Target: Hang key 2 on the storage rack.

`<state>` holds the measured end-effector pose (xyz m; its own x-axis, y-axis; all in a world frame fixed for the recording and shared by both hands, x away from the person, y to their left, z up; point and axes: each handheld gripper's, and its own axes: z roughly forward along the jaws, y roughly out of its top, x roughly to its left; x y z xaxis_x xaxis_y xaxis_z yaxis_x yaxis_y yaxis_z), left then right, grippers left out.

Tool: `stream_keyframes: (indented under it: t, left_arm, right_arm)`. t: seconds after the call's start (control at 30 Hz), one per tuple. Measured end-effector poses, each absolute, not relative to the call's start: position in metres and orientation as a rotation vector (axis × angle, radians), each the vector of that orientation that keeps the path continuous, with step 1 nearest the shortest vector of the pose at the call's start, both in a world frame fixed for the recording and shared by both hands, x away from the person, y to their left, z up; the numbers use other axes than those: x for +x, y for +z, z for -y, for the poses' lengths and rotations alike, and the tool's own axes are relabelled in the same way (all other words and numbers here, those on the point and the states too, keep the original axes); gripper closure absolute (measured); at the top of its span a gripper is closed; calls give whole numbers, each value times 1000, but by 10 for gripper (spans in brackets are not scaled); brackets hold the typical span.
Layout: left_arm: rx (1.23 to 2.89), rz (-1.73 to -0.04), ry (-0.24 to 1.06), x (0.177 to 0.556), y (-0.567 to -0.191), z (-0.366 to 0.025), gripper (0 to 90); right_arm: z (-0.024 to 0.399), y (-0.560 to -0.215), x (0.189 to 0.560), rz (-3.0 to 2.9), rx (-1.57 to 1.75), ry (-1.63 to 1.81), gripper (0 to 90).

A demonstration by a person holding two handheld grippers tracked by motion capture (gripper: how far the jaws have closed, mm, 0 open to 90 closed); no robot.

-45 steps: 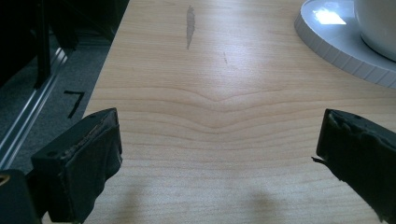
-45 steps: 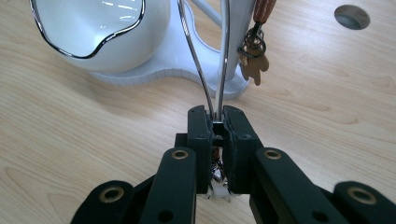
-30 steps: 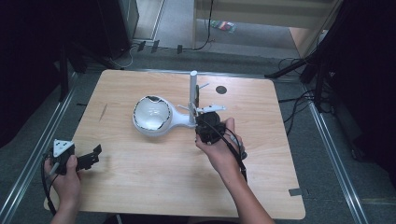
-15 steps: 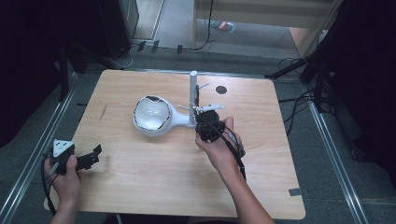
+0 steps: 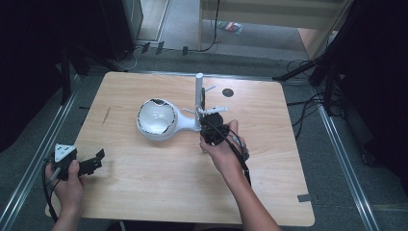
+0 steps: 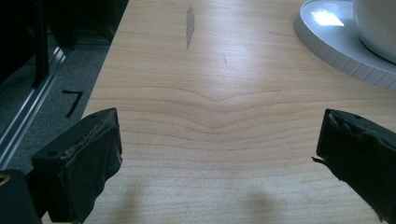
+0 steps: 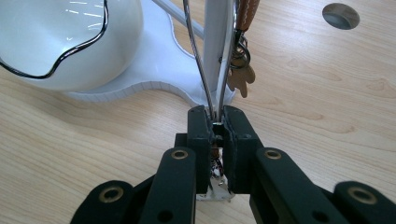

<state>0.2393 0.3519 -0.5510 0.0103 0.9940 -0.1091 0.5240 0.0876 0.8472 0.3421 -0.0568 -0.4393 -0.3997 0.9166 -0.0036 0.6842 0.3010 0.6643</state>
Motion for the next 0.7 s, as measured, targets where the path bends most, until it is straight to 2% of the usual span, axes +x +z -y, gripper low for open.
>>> stream_keyframes:
  t: [0.5, 0.7]
  left_arm:
    - [1538, -1618, 791, 240, -551, -351, 3]
    - [1544, -1621, 792, 240, -551, -351, 3]
  right_arm:
    - [59, -447, 344, -2186, 1411, 831, 820]
    - [61, -446, 344, -2180, 1402, 859, 772]
